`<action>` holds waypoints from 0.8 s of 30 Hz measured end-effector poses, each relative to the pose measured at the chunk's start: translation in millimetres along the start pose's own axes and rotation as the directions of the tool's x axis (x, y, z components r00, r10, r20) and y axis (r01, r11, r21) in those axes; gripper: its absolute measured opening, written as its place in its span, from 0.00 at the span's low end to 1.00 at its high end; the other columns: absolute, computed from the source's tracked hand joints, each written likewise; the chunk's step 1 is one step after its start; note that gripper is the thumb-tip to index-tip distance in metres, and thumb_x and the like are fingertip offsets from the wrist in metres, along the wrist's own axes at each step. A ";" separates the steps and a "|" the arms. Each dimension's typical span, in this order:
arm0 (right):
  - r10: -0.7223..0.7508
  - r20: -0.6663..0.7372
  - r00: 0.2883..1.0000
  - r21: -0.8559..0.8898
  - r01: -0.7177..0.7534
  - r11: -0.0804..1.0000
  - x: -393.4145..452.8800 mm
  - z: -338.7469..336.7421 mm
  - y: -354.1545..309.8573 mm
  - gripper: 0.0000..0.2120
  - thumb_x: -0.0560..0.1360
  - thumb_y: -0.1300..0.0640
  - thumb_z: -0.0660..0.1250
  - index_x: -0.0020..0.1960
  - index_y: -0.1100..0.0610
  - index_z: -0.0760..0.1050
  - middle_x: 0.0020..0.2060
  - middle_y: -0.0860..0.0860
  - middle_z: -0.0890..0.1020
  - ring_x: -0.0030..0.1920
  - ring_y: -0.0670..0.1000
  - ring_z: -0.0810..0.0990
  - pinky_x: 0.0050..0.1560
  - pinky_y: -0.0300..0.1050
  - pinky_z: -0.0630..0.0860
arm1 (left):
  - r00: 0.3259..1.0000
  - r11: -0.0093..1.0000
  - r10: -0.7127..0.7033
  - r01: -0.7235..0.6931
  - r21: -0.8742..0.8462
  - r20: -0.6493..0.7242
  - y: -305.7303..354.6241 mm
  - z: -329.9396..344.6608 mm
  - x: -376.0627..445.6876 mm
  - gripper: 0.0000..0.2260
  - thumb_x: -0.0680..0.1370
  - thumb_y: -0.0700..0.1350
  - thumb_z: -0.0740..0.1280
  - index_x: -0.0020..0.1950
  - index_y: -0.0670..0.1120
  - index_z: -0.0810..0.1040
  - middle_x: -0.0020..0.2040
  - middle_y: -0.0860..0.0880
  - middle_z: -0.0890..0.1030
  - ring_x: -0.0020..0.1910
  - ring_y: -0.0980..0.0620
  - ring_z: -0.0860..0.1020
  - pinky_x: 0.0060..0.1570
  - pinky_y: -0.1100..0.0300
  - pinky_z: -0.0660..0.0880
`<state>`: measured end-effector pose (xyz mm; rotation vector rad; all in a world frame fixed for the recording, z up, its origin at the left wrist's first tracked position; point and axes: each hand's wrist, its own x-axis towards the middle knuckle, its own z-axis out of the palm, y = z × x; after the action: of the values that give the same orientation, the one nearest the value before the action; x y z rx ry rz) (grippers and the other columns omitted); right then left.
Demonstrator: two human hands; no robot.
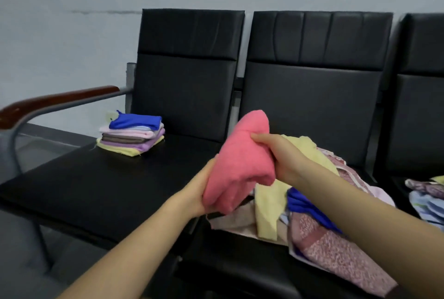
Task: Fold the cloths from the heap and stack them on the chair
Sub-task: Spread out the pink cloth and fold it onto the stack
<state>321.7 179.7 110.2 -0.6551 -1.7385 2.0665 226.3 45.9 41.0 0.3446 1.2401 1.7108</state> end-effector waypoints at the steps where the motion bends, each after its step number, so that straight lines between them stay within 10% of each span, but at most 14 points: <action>1: -0.012 0.022 1.000 0.011 0.012 1.000 5.8 9.1 -7.8 0.05 0.78 0.60 0.64 0.50 0.62 0.75 0.43 0.57 0.81 0.45 0.54 0.80 0.46 0.49 0.77 | 0.999 0.993 -0.040 0.042 -0.109 0.021 9.1 -4.8 -3.2 0.19 0.76 0.60 0.63 0.53 0.47 0.82 0.48 0.44 0.85 0.47 0.45 0.82 0.51 0.53 0.77; 6: -0.017 0.038 0.999 -0.006 0.017 1.000 47.2 53.6 -22.5 0.07 0.78 0.57 0.65 0.51 0.60 0.76 0.47 0.59 0.82 0.51 0.58 0.81 0.52 0.54 0.78 | 1.000 0.933 0.012 -0.004 -0.361 0.019 62.7 -44.3 -14.4 0.22 0.73 0.62 0.67 0.54 0.44 0.80 0.51 0.40 0.84 0.46 0.40 0.83 0.45 0.44 0.81; 13: -0.124 0.170 0.978 0.063 0.115 0.991 123.5 114.4 -8.9 0.11 0.78 0.67 0.59 0.55 0.57 0.77 0.51 0.58 0.81 0.54 0.58 0.80 0.54 0.53 0.77 | 0.973 0.911 -0.206 0.229 -0.344 0.102 74.8 -122.5 2.1 0.40 0.69 0.68 0.67 0.66 0.36 0.75 0.65 0.29 0.73 0.66 0.30 0.71 0.67 0.36 0.65; 17: -0.095 0.239 0.966 0.113 0.070 0.991 161.1 153.9 -3.2 0.10 0.80 0.65 0.58 0.57 0.60 0.75 0.49 0.59 0.82 0.48 0.56 0.82 0.44 0.51 0.80 | 0.992 0.878 0.026 -0.081 -0.472 -0.123 96.2 -163.0 26.3 0.24 0.75 0.56 0.68 0.66 0.43 0.77 0.64 0.38 0.78 0.64 0.40 0.76 0.67 0.41 0.68; 21: -0.016 0.129 0.991 0.001 0.016 1.000 191.0 174.1 15.6 0.08 0.79 0.59 0.60 0.53 0.59 0.77 0.51 0.61 0.82 0.53 0.61 0.81 0.52 0.57 0.78 | 0.942 0.917 0.155 -0.249 -0.311 -0.298 124.5 -199.7 34.8 0.07 0.74 0.45 0.70 0.48 0.43 0.84 0.47 0.43 0.85 0.44 0.48 0.83 0.47 0.52 0.78; 24: 0.049 0.106 0.993 -0.152 -0.032 0.988 209.9 189.0 36.1 0.06 0.77 0.61 0.64 0.50 0.61 0.78 0.52 0.62 0.82 0.54 0.60 0.81 0.57 0.55 0.77 | 0.879 0.976 0.216 -0.210 0.061 -0.425 143.9 -226.2 42.1 0.18 0.74 0.33 0.59 0.25 0.43 0.75 0.27 0.47 0.74 0.22 0.54 0.75 0.24 0.65 0.71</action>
<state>42.7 134.3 75.6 -0.6364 -1.9734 2.0475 -25.9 -53.6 50.5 0.1119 1.5777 2.0431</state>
